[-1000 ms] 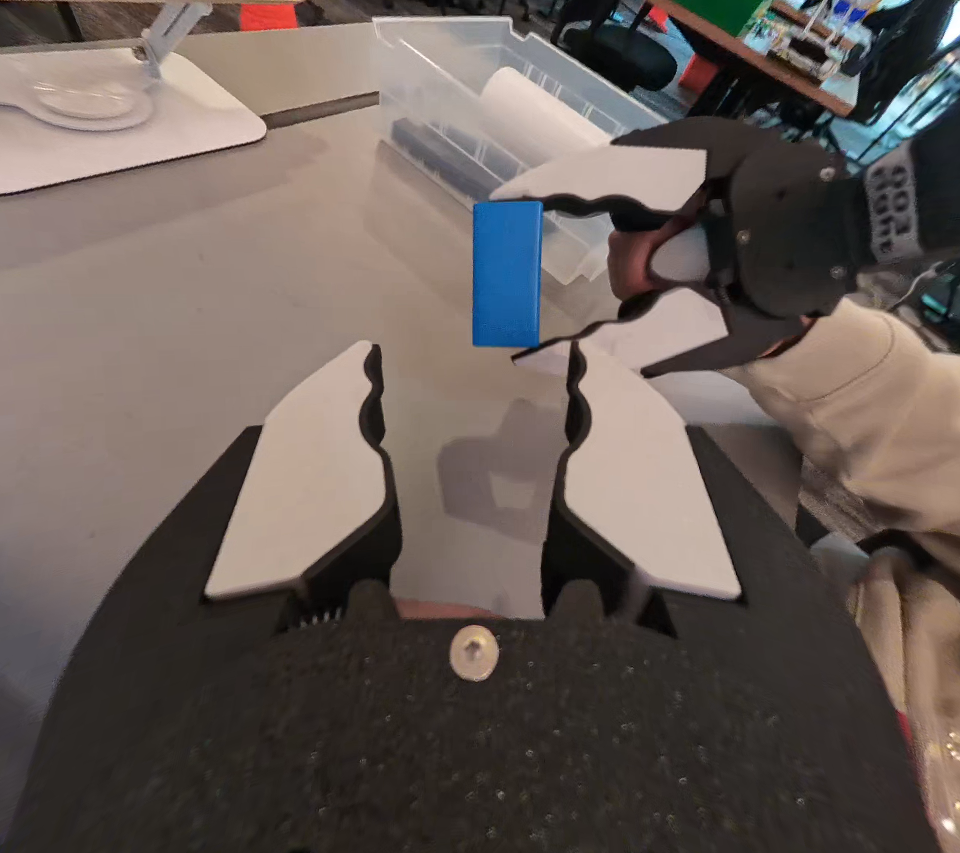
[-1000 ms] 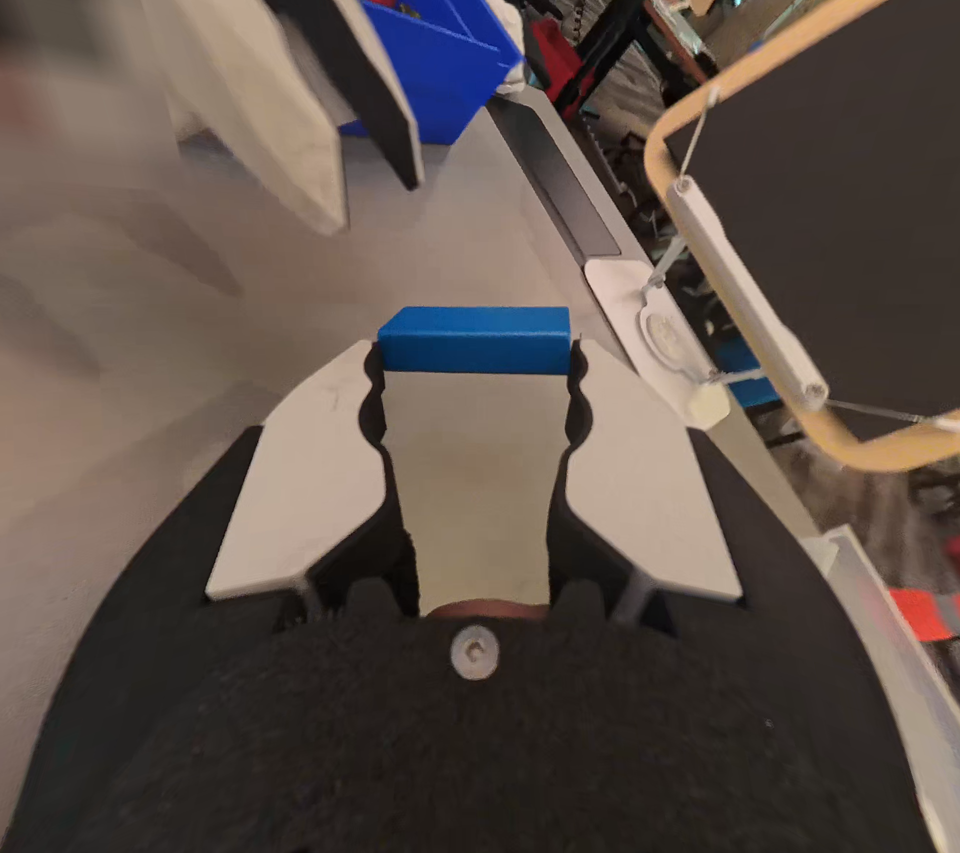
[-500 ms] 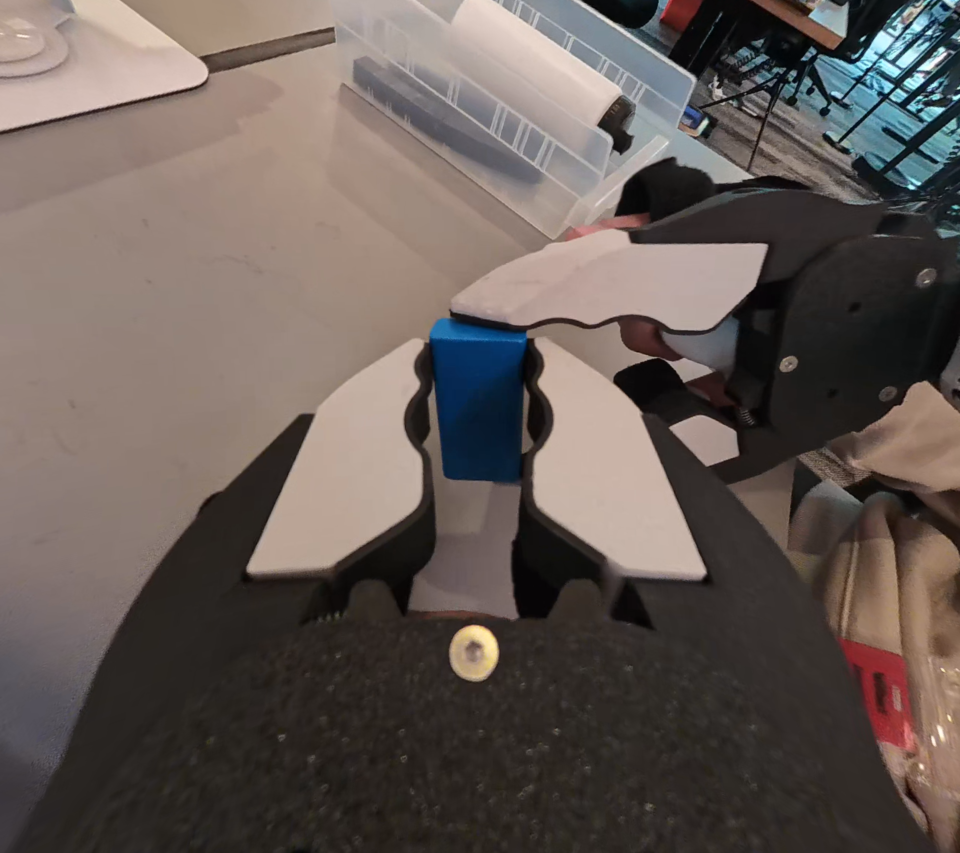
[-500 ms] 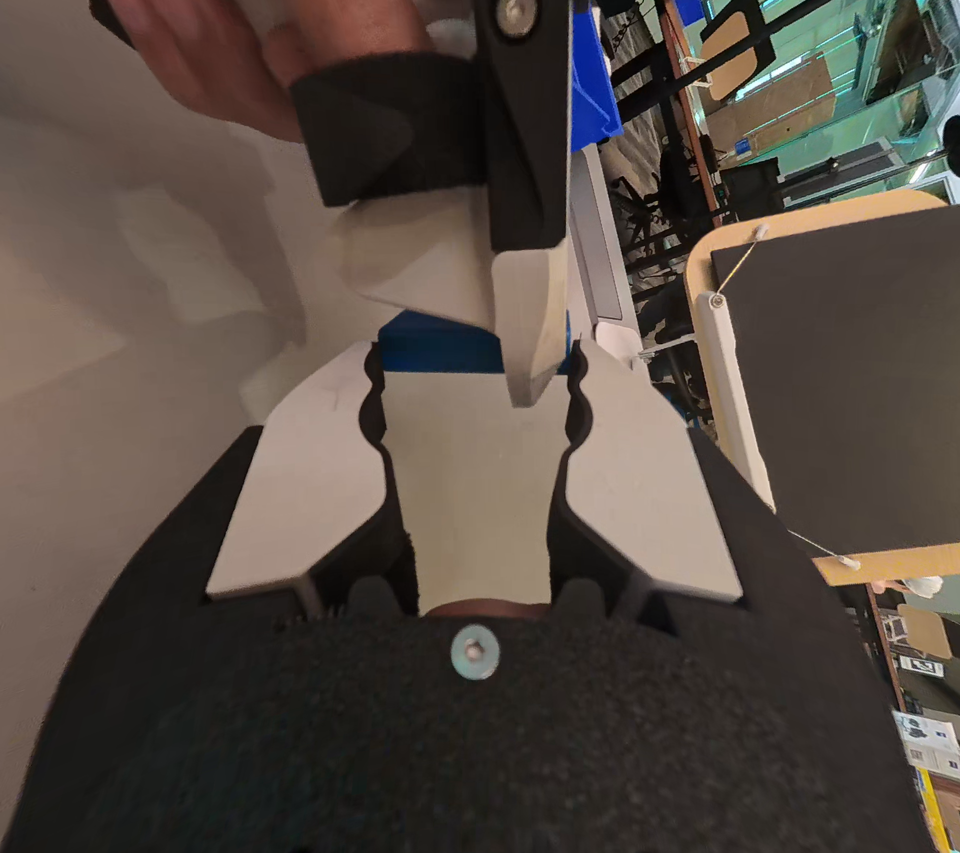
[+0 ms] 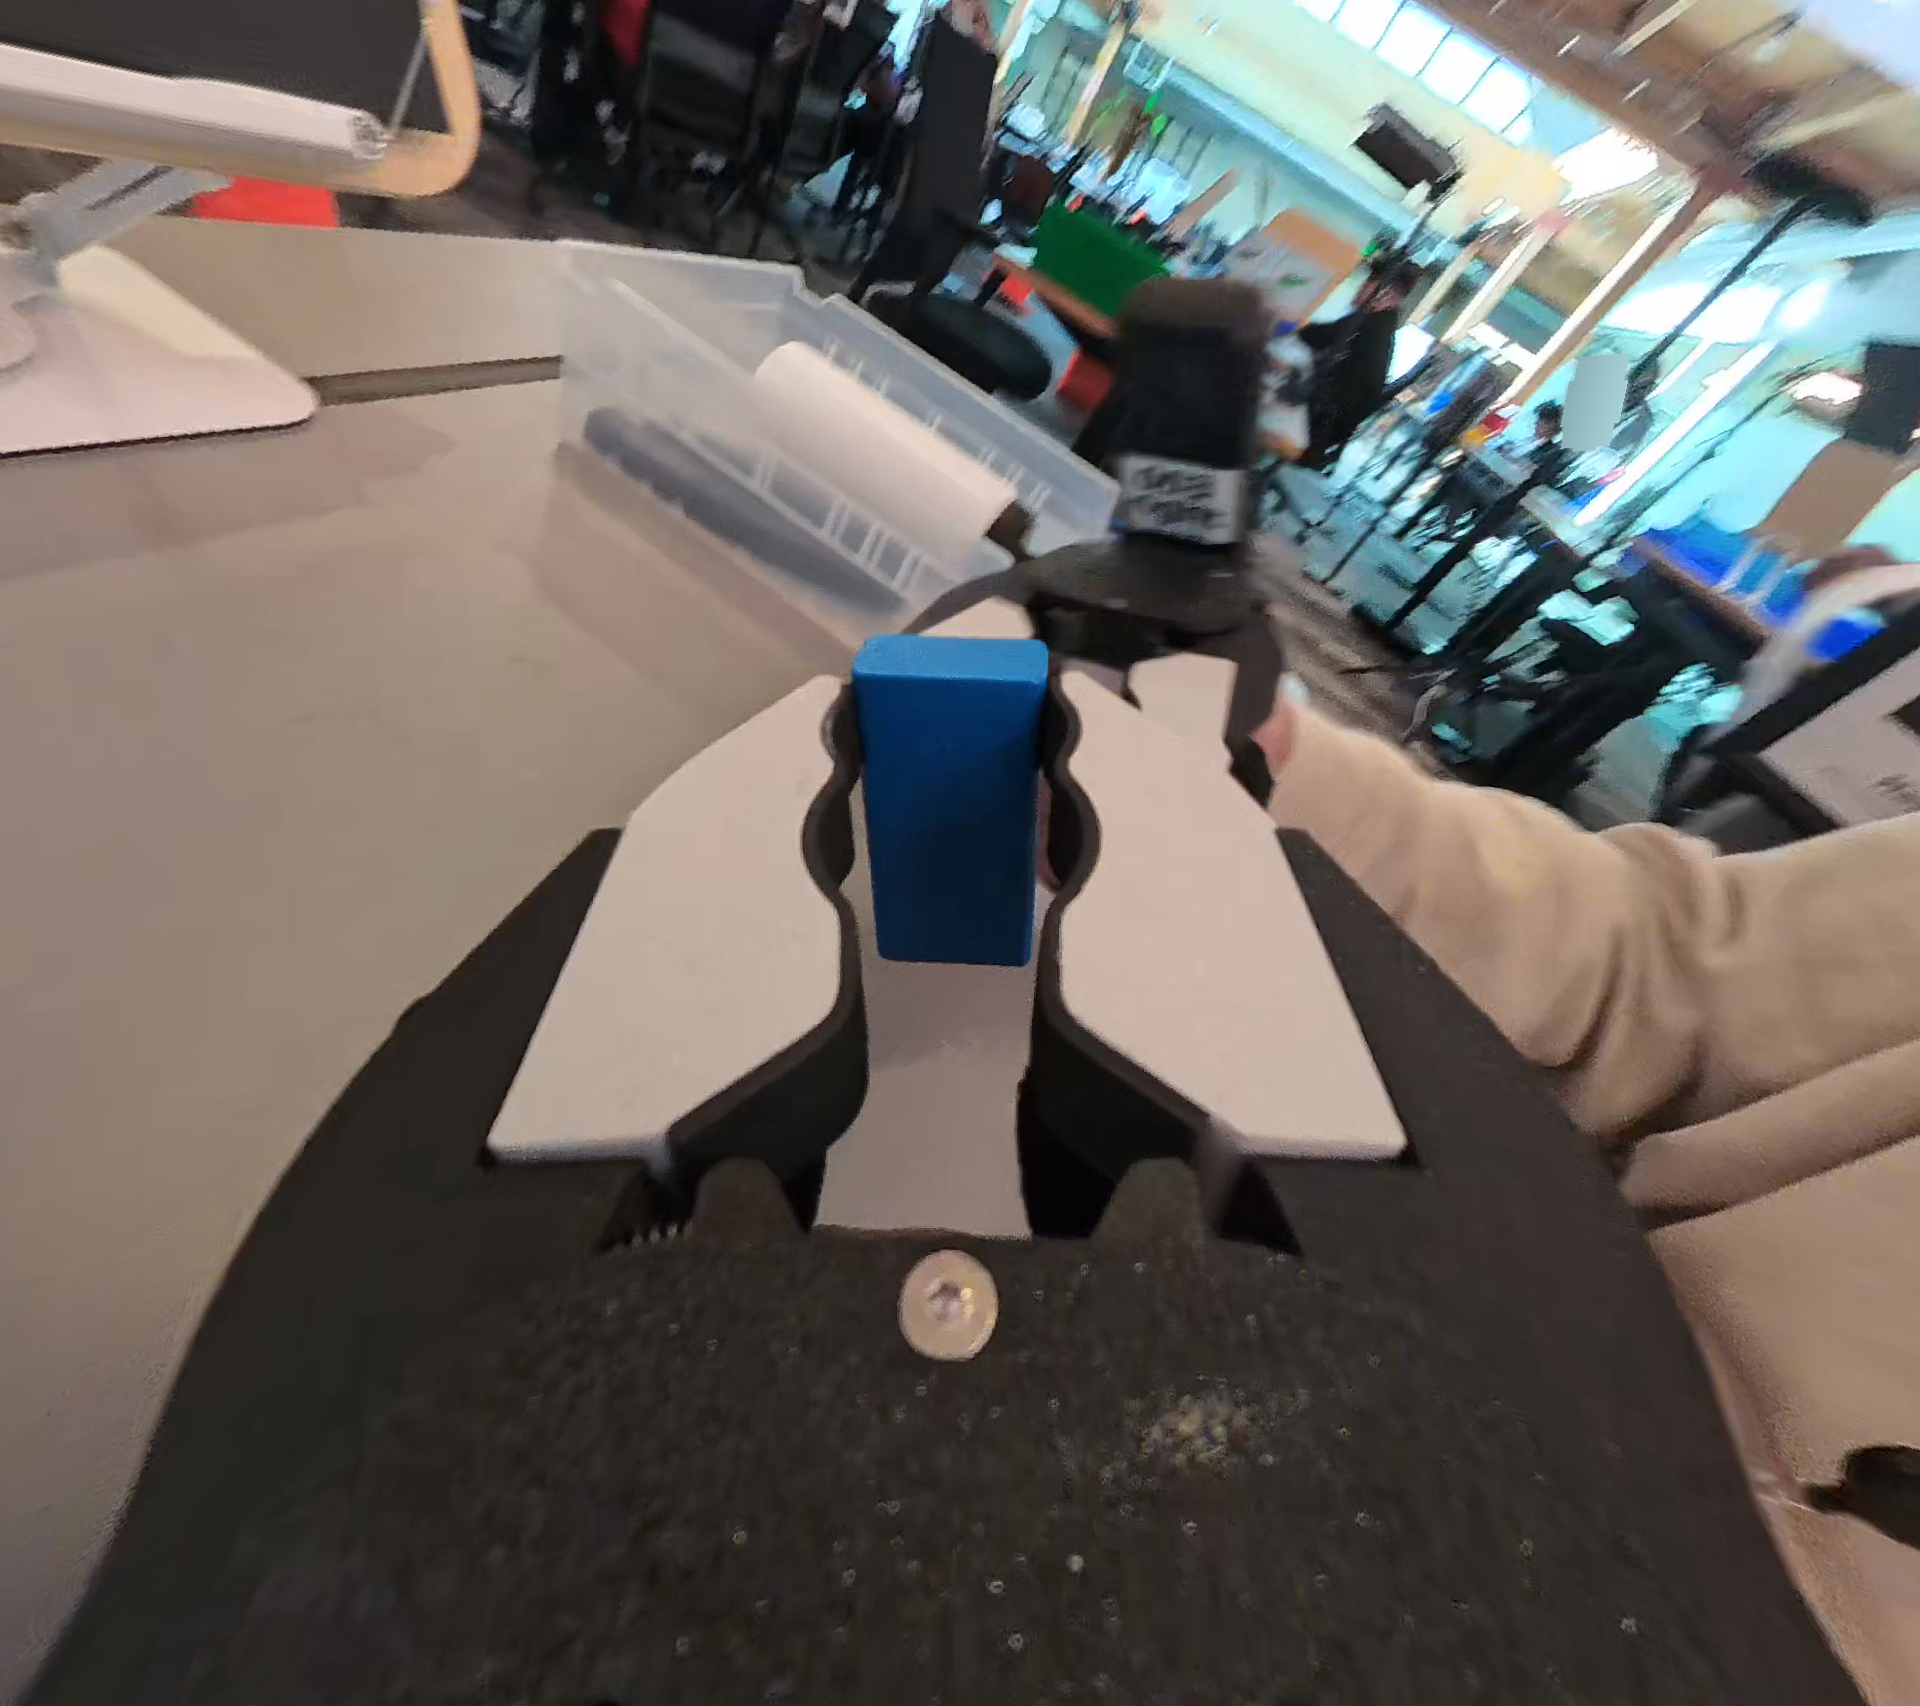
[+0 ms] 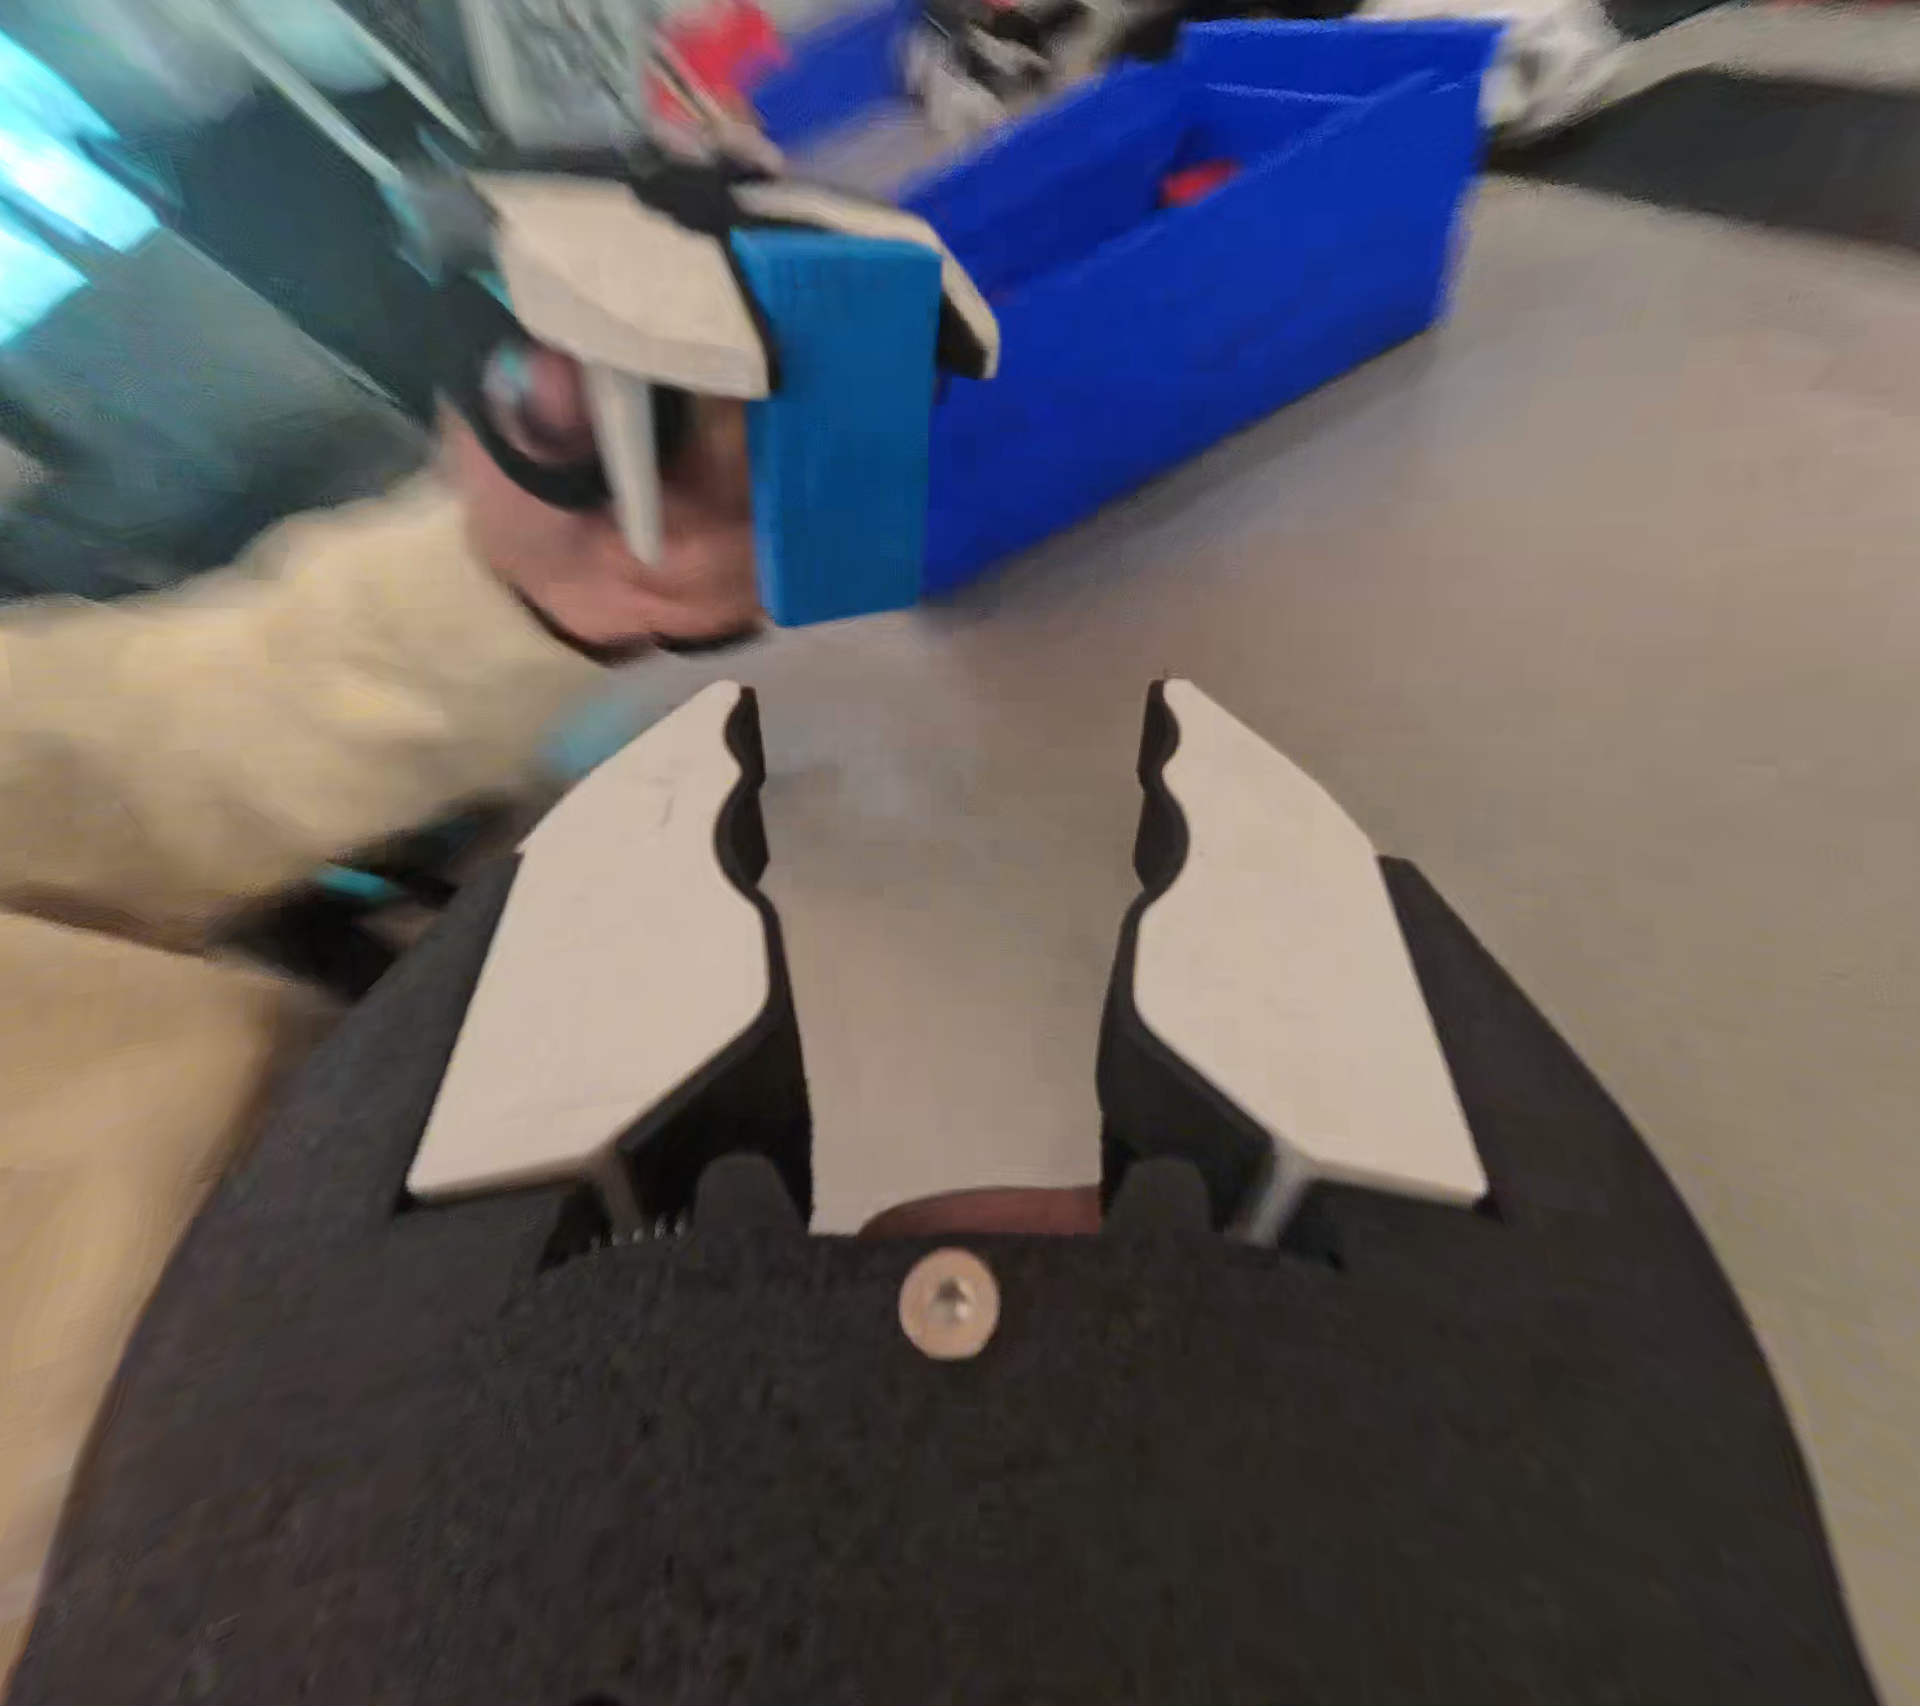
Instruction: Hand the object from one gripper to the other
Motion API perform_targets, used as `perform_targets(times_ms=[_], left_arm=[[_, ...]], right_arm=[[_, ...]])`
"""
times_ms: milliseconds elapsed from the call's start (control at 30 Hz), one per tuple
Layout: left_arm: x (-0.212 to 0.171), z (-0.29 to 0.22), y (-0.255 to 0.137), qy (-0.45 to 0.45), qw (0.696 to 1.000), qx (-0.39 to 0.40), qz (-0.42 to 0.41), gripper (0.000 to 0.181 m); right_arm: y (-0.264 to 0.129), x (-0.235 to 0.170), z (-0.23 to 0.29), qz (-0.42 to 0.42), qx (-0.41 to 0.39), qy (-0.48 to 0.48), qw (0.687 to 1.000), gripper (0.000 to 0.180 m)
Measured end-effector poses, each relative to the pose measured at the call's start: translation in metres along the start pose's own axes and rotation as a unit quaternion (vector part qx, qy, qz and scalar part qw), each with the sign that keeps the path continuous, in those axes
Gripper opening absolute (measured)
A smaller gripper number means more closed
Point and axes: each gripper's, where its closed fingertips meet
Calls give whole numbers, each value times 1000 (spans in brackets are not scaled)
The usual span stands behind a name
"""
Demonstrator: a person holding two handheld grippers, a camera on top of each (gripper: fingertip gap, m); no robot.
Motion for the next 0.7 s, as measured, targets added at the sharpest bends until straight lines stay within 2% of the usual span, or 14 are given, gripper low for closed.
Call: perform_targets(times_ms=[67, 133, 267, 333, 400, 567, 700], left_arm=[[3, -6, -1, -23, 999, -31, -12, 33], [4, -9, 0, -42, 998, -51, -21, 33], [1, -8, 6, -55, 997, -54, -19, 33], [-2, -7, 10, -63, 997, -50, -15, 33], [-4, -9, 13, -69, 996, -53, -11, 33], [-4, 6, 12, -77, 997, -21, -12, 34], [-2, 12, 7, -38, 999, 9, -12, 41]], right_arm=[[-7, 24, 13, -114, 104, 116, 981, 75], [-11, 38, 18, -184, 159, 180, 953, 72], [5, 29, 28, -170, 161, 166, 958, 62], [10, 26, 29, -170, 153, 157, 961, 52], [12, 22, 27, -162, 144, 148, 965, 33], [10, 15, 13, -148, 105, 141, 973, 33], [8, 15, 11, -155, 119, 166, 967, 32]])
Point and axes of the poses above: each gripper's, where its closed fingertips meet, y out along the fingers, x out of its top, z = x × y across the jaws, and after that the axes turned 14 degrees about -y, right-handed
